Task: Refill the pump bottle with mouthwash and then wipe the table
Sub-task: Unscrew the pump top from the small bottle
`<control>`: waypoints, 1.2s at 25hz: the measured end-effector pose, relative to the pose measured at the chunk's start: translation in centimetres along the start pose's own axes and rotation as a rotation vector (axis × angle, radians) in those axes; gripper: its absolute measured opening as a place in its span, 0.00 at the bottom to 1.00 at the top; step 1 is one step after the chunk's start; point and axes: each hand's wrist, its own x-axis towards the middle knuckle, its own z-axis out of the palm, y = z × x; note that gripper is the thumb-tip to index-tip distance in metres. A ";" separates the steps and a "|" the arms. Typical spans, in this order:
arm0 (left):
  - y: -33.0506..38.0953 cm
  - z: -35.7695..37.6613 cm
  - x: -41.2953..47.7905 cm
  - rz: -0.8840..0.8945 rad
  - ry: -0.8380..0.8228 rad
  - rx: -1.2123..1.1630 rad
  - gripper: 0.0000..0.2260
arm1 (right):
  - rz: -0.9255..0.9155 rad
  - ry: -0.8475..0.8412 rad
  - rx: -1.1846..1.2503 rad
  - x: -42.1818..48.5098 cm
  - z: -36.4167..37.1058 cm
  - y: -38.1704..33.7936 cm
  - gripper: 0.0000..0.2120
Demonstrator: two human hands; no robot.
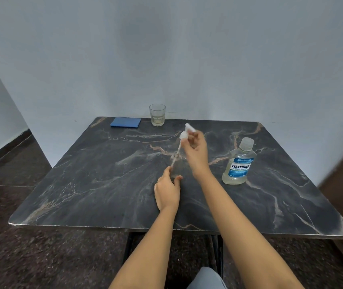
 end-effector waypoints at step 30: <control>0.9 -0.7 -1.7 0.000 0.249 -0.332 0.26 | -0.377 0.277 -1.158 -0.7 -8.7 -5.7 0.20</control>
